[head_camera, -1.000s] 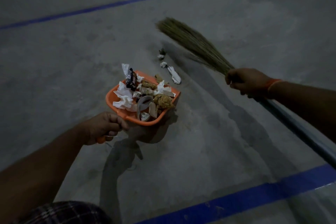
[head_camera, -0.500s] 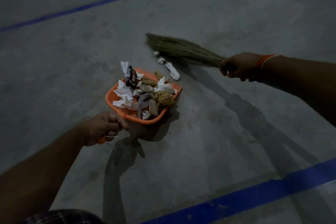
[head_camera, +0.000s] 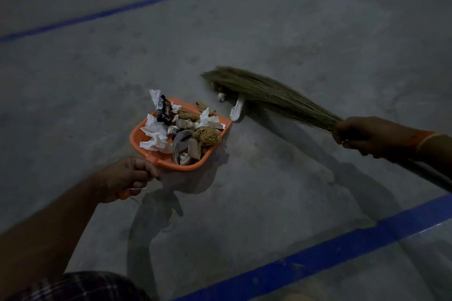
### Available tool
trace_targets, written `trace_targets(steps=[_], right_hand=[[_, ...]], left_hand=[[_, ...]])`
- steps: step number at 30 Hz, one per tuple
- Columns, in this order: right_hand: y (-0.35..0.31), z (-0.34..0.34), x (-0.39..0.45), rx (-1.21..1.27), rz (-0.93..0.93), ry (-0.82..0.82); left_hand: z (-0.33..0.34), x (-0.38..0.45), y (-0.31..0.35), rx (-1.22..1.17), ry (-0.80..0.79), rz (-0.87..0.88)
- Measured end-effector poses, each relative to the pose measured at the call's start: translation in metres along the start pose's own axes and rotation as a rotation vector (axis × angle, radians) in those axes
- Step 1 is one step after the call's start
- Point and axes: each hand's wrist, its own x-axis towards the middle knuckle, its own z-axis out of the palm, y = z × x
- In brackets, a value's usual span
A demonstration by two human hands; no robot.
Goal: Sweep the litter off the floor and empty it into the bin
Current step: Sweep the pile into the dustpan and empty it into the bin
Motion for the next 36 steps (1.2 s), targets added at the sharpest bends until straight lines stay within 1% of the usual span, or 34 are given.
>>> trace_targets(steps=[6,8,11,15,18,25,30,34,36], right_hand=[[0.004,0.041,-0.021,0.215,0.092,0.083],[0.002,0.059,-0.025,0.269,0.117,0.103],[-0.005,0.084,-0.026,0.329,0.128,0.083],[-0.016,0.102,-0.018,0.335,0.074,0.037],[-0.025,0.099,-0.009,0.348,0.063,0.043],[-0.037,0.097,-0.003,0.294,0.004,0.007],[-0.049,0.103,-0.012,0.311,-0.043,-0.005],[-0.055,0.111,-0.024,0.266,-0.115,-0.022],[-0.053,0.113,-0.03,0.299,-0.128,-0.017]], left_hand=[[0.012,-0.004,-0.002,0.021,-0.018,-0.007],[0.011,-0.001,-0.006,0.035,-0.052,-0.011],[0.009,0.003,-0.011,0.073,-0.1,-0.009],[0.008,0.004,-0.01,0.088,-0.113,-0.006],[0.007,0.004,-0.01,0.105,-0.112,-0.006],[0.017,-0.002,-0.003,0.106,-0.101,-0.026],[0.027,-0.001,0.003,0.099,-0.098,-0.03],[0.025,0.001,0.001,0.085,-0.107,-0.011],[0.028,0.0,0.002,0.084,-0.1,-0.014]])
